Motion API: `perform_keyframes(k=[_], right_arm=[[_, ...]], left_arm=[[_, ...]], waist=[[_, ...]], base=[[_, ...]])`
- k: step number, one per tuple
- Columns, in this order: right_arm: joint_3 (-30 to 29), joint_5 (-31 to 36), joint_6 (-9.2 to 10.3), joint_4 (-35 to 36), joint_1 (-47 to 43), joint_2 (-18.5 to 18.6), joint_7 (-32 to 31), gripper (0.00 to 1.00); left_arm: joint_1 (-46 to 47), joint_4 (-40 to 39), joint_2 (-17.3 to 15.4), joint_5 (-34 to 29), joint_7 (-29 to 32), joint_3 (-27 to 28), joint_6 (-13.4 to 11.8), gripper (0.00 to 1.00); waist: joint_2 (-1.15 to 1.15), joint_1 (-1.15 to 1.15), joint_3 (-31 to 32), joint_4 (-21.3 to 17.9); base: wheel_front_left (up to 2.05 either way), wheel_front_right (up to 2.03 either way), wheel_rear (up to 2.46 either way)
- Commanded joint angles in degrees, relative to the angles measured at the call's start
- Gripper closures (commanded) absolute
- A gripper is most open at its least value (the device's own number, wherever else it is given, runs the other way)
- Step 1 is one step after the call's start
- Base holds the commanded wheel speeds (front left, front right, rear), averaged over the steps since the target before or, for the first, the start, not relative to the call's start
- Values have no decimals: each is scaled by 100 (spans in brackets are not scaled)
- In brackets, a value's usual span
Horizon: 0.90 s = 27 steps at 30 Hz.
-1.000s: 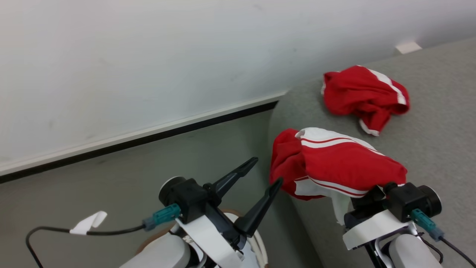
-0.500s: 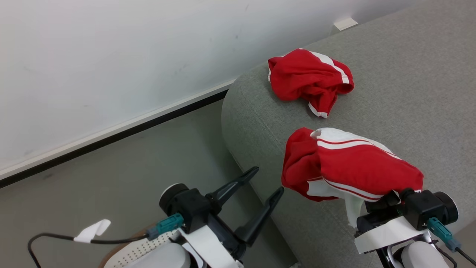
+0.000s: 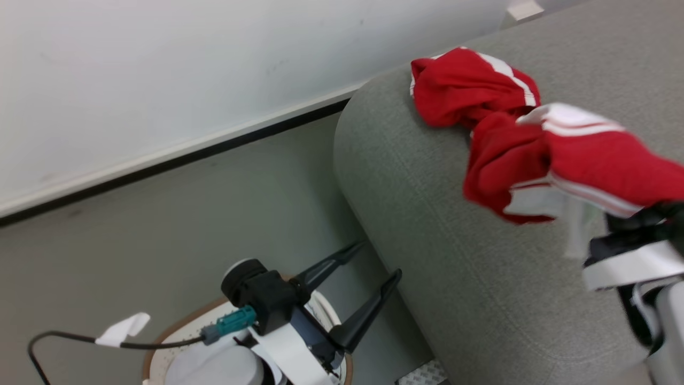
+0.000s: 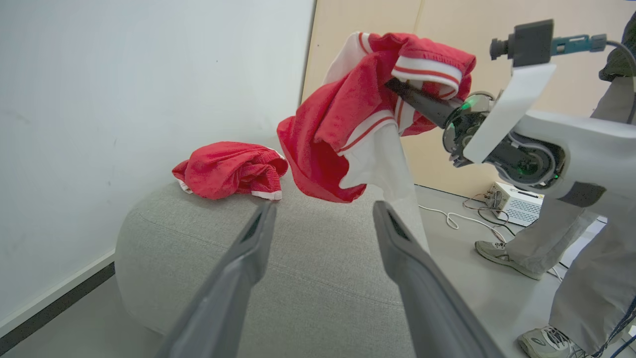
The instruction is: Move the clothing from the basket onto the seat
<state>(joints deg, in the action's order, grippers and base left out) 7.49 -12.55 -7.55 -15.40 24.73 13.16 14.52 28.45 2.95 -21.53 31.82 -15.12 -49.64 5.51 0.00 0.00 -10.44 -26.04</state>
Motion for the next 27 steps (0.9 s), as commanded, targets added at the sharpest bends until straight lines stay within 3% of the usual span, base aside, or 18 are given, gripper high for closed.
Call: perform_keyframes(k=[1,10,17,22,27], right_arm=[[-173,23,13,-70,244,166,-142,100],[-860,76,13,-385,961,739,-718,100],[-1247,273,13,-1089,1530,1130,-1230,100],[-1353,558,14,-1648,1913,1336,-1874,100],[-1432,773,13,-2041,2095,1300,-2767,100]], left_arm=[[104,-82,-117,-81,30,27,23,0],[214,-368,-587,-24,78,133,83,0],[292,-574,-943,49,68,280,103,0],[300,-654,-1107,108,51,410,115,0],[298,-668,-1142,94,20,478,136,0]], waist=[[0,0,-343,237],[0,0,-1114,749],[0,0,-1706,1154],[0,0,-2063,1379],[0,0,-2214,1497]], base=[[0,0,0],[0,0,0],[0,0,0],[0,0,0],[0,0,0]])
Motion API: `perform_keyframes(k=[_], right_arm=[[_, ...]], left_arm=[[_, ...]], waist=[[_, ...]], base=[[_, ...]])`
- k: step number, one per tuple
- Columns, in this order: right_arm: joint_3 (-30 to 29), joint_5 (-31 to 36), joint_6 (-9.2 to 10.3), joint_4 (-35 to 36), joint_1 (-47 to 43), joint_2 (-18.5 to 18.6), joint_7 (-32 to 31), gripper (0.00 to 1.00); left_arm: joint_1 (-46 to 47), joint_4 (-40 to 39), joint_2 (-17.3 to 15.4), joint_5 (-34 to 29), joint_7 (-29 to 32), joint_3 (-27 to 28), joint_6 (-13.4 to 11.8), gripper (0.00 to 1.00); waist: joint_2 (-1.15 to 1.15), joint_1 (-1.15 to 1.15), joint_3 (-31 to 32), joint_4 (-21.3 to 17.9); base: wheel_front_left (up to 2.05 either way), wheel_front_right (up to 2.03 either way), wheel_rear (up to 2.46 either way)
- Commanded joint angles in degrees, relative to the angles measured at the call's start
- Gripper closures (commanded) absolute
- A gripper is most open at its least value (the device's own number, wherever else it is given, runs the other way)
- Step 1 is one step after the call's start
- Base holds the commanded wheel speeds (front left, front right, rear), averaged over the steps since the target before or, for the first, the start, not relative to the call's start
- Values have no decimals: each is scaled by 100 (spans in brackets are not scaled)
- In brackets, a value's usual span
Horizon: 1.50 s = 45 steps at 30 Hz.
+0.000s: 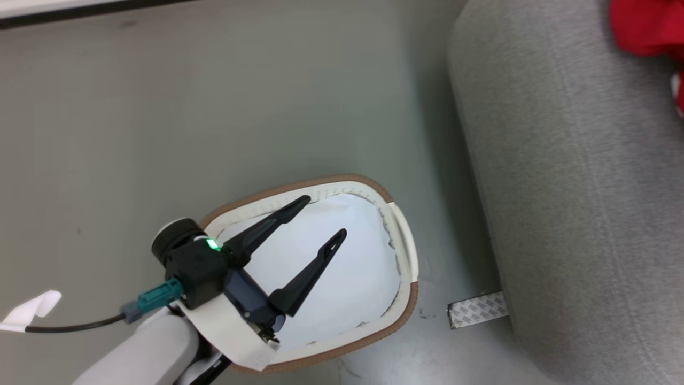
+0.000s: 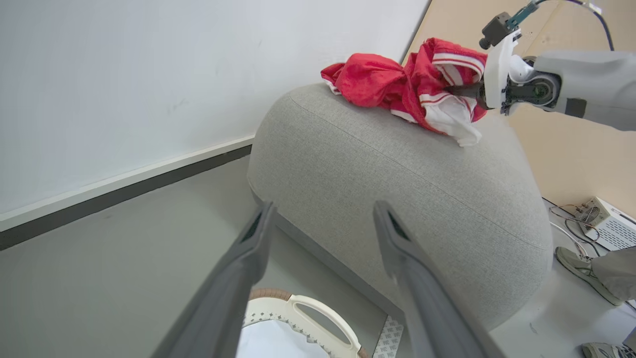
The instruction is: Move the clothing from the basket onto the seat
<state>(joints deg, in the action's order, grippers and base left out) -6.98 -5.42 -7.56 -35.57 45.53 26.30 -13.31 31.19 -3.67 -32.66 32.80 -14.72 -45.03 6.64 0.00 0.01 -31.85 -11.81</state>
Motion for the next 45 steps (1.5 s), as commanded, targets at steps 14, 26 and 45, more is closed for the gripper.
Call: perform_keyframes(k=[14,26,45], right_arm=[[161,-168,15,66,-266,-129,-1044,0],[1601,-1237,15,825,-859,514,-1293,0],[1815,-1767,14,2836,-1650,428,387,0]], left_arm=[[-145,239,212,35,-42,82,41,0],[-627,629,658,110,-42,358,-83,0],[-1640,851,1167,159,-42,2154,-164,0]], waist=[[0,-1,438,-92],[0,-1,1715,-383],[0,-1,3083,638]], base=[[0,0,0],[0,0,0],[0,0,0]])
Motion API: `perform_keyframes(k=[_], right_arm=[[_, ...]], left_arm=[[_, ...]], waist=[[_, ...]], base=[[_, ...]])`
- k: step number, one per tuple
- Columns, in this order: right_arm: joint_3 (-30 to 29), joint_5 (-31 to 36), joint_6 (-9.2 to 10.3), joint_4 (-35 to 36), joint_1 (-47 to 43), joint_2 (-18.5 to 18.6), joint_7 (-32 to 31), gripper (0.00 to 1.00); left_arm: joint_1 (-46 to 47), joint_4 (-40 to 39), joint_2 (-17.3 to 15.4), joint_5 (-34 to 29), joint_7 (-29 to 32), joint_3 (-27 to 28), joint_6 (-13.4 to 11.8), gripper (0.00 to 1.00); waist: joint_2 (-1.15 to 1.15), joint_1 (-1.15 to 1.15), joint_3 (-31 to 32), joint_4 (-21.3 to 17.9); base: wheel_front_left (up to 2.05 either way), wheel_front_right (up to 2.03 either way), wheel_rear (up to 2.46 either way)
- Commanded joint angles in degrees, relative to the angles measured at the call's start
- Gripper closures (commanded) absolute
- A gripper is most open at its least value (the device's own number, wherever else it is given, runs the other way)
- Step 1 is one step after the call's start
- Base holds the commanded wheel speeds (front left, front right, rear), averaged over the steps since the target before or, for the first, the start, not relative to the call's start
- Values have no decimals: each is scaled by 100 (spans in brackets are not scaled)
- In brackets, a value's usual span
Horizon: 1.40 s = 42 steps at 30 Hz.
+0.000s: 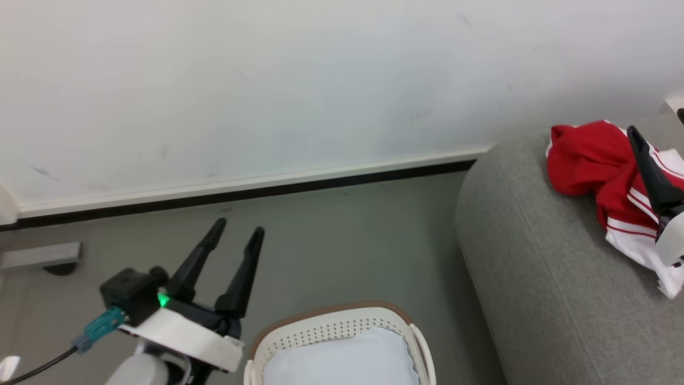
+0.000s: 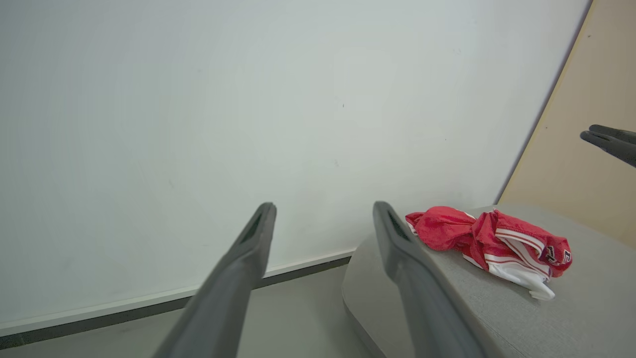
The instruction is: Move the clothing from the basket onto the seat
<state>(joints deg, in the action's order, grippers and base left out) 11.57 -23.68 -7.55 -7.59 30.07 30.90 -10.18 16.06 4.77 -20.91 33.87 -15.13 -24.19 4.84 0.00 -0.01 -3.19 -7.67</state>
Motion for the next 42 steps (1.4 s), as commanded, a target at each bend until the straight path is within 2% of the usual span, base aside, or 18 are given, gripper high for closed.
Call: perform_keyframes(k=[1,4,6,15,18,21,30,33,42], right_arm=[[-75,101,13,85,-184,-100,167,0],[-194,209,13,249,-508,-364,451,0],[-279,310,14,365,-761,-524,632,0],[-478,680,13,689,-1833,-1344,1513,0],[-556,774,13,605,-2302,-1683,1937,0],[-492,817,13,480,-2527,-1903,2220,0],[-390,952,13,28,-2884,-2337,2541,0],[-387,1027,13,88,-2915,-2476,2537,0],[-368,1127,13,115,-2906,-2613,2539,0]], left_arm=[[-201,38,-11,28,0,198,11,0],[-391,143,-11,-158,-1,543,-111,0],[-543,137,120,-179,-1,800,-166,0],[-1093,378,388,-598,-1,1479,-84,0],[-1305,408,649,-889,-1,1962,-209,0],[-1481,397,861,-1090,-1,2308,-147,0],[-1837,370,1281,-1709,-1,2790,98,0],[-1862,407,1380,-1846,-1,2857,171,0],[-1818,487,1534,-2066,-1,2968,258,0]], waist=[[0,1,265,277],[0,1,367,422],[0,1,419,492],[0,1,510,621],[0,1,508,629],[0,1,495,593],[0,1,436,469],[0,1,405,442],[0,1,404,372]], base=[[0,0,0],[0,0,0],[0,0,0],[0,0,0],[0,0,0],[0,0,0],[0,0,0],[0,0,0],[0,0,0]])
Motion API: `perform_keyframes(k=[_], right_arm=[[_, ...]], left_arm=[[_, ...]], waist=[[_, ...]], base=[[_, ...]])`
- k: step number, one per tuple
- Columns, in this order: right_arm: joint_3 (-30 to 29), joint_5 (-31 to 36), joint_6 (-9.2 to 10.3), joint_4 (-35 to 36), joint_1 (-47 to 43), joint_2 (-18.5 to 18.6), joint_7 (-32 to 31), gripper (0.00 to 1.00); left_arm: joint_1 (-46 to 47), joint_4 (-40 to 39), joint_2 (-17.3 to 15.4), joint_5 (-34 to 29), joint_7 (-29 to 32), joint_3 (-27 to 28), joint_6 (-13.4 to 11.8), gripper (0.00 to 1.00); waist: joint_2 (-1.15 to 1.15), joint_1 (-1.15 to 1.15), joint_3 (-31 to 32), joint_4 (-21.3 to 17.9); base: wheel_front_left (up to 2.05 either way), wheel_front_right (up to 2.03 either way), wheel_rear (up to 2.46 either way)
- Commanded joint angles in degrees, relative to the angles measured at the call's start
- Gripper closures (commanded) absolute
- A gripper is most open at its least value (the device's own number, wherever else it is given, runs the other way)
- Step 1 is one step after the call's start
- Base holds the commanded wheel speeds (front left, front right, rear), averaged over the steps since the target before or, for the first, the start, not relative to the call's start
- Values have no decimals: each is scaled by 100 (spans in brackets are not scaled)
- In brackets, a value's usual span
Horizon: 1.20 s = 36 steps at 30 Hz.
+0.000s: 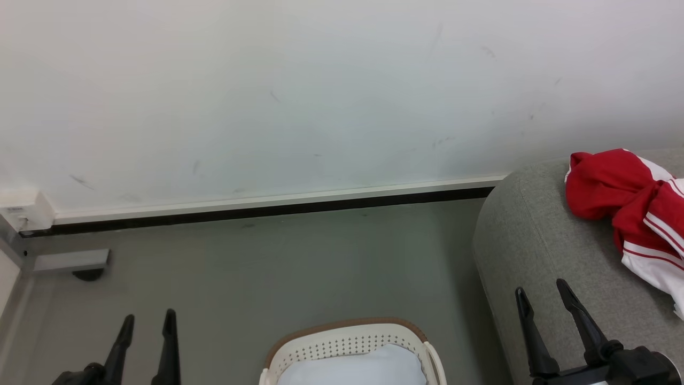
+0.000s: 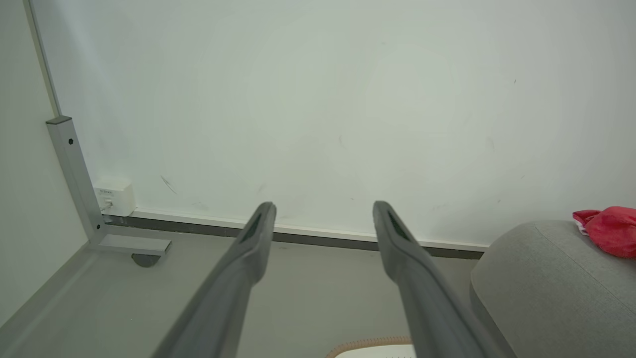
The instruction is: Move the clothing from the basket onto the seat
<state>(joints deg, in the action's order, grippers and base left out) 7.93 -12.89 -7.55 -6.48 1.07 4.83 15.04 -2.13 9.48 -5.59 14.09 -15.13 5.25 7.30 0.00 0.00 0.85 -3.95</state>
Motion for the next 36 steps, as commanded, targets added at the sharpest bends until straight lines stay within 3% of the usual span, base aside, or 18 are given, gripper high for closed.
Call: perform_keyframes(k=[1,14,15,18,36], right_arm=[[-5,53,13,6,8,-12,18,0],[42,51,13,-38,73,-43,19,0],[47,17,-1,-46,7,-57,0,100],[60,-68,-1,-153,-62,-80,-18,100],[-159,-2055,1,-296,103,10,-412,100]], left_arm=[[15,24,5,-99,-1,34,16,0],[47,76,-84,32,-1,-86,14,0],[22,93,-35,31,1,-93,23,100],[-12,231,20,109,36,-102,23,100],[206,282,75,1927,540,-43,22,100]], waist=[[0,0,-1,-1],[0,0,-2,-5],[0,1,-2,-4],[0,0,-3,-1],[0,0,-15,56]], base=[[0,0,0],[0,0,0],[0,0,0],[0,0,0],[0,0,0]])
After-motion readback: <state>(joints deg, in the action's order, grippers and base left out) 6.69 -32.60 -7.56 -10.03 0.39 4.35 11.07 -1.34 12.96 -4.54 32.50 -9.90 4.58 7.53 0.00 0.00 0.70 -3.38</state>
